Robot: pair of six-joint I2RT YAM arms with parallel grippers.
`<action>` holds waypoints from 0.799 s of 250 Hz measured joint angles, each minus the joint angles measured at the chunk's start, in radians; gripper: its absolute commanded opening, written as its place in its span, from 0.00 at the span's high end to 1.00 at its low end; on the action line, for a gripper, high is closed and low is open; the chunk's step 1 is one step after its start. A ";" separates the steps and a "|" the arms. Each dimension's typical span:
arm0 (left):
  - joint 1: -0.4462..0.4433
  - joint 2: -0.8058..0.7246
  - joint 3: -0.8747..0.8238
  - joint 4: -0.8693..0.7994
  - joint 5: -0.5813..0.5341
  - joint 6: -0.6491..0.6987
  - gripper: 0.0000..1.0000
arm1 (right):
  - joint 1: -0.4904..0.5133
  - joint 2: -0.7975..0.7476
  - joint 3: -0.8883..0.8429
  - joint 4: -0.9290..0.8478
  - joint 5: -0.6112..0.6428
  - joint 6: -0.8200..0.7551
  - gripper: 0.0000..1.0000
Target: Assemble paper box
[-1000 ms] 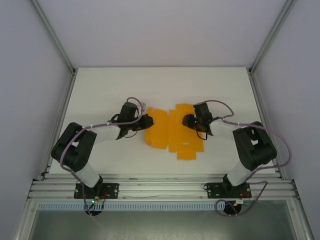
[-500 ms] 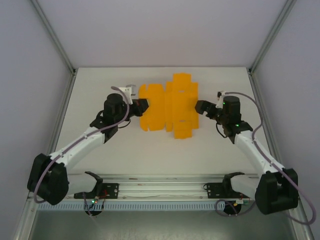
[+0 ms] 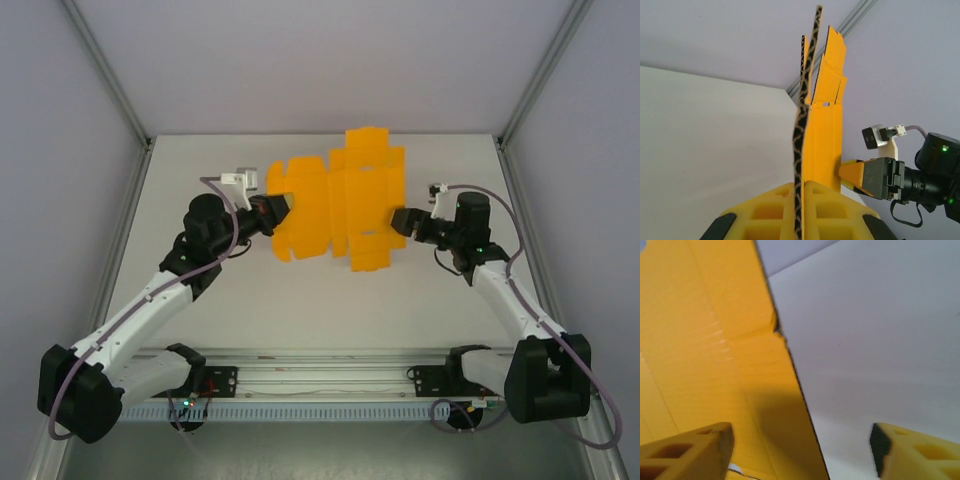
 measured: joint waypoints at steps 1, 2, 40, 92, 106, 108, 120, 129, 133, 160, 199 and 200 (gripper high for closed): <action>0.000 -0.001 0.000 0.000 0.000 0.000 1.00 | 0.000 0.000 0.000 0.001 -0.003 -0.002 0.50; 0.000 -0.002 0.000 0.000 0.000 0.000 1.00 | 0.000 0.001 0.001 0.002 -0.005 -0.002 0.50; 0.006 -0.018 -0.010 0.002 -0.017 0.000 1.00 | -0.004 0.006 0.003 0.028 -0.095 -0.011 0.92; 0.006 -0.022 -0.013 -0.037 -0.105 0.012 0.00 | -0.004 0.004 0.014 0.024 -0.150 -0.082 1.00; 0.006 -0.024 -0.013 -0.083 -0.166 0.019 0.00 | -0.004 0.004 0.031 -0.016 -0.143 -0.127 1.00; 0.006 -0.024 -0.013 -0.089 -0.173 0.019 0.00 | -0.004 0.004 0.032 -0.021 -0.143 -0.132 1.00; 0.006 -0.028 -0.013 -0.144 -0.252 0.025 0.00 | -0.002 0.004 0.049 -0.066 -0.123 -0.186 1.00; 0.006 -0.029 -0.011 -0.191 -0.320 0.027 0.00 | 0.003 0.006 0.060 -0.099 -0.104 -0.223 1.00; 0.006 -0.029 -0.010 -0.211 -0.348 0.031 0.00 | 0.007 0.008 0.066 -0.116 -0.091 -0.239 1.00; 0.006 -0.023 0.016 -0.373 -0.533 0.036 0.00 | 0.057 0.047 0.099 -0.202 0.031 -0.370 1.00; 0.006 0.021 0.069 -0.491 -0.607 0.046 0.00 | 0.192 0.172 0.156 -0.292 0.311 -0.538 1.00; 0.006 0.024 0.070 -0.492 -0.605 0.046 0.00 | 0.195 0.175 0.158 -0.293 0.317 -0.541 1.00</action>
